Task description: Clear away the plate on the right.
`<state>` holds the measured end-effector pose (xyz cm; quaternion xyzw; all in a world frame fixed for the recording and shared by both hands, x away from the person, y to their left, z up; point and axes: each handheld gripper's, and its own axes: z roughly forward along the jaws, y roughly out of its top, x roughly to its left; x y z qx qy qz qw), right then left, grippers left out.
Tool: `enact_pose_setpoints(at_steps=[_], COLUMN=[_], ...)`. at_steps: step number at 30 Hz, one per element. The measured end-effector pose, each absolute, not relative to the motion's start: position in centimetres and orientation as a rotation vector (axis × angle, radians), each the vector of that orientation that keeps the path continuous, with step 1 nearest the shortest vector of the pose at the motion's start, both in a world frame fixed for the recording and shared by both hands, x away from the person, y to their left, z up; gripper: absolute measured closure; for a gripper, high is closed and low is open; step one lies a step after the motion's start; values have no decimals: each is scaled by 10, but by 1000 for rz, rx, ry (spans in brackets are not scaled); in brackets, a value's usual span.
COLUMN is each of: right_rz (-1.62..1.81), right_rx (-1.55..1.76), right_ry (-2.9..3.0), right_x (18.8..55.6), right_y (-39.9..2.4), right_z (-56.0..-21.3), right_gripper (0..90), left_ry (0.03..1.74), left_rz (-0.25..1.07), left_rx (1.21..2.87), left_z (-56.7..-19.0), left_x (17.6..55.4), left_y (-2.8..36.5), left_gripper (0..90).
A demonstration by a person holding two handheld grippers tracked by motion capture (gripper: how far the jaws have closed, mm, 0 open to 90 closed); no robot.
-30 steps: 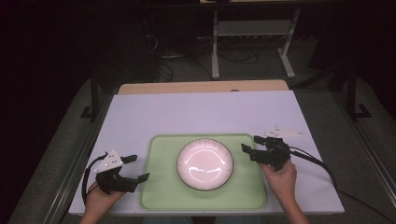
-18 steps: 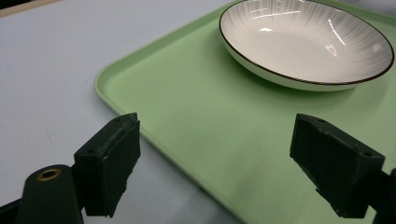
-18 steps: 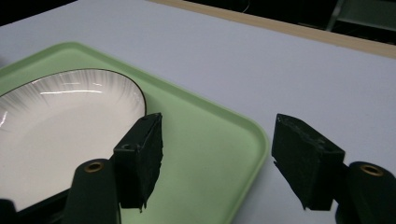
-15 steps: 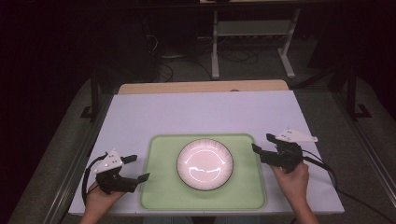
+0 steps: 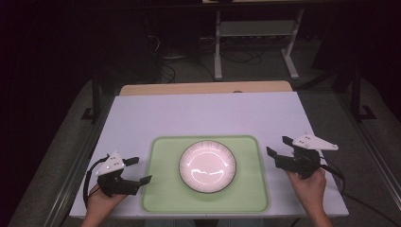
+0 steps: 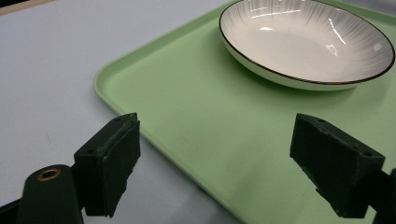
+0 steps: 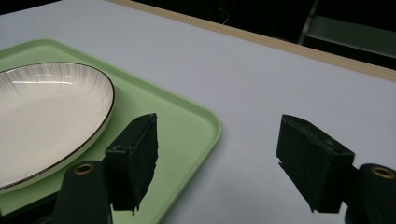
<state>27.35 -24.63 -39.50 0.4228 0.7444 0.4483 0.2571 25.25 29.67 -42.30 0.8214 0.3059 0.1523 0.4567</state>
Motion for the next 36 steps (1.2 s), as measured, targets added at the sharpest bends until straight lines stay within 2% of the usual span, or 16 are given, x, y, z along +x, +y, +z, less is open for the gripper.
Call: enact_pose_setpoints(at_steps=[36], right_rz=[1190], right_rx=[1183], right_ry=[2019], right_x=[250], right_y=[-273], right_z=[-413], right_gripper=[249], left_ry=[757], left_rz=[376], left_rx=[2018], left_z=[-423], left_x=[252], left_y=[298], left_gripper=[159])
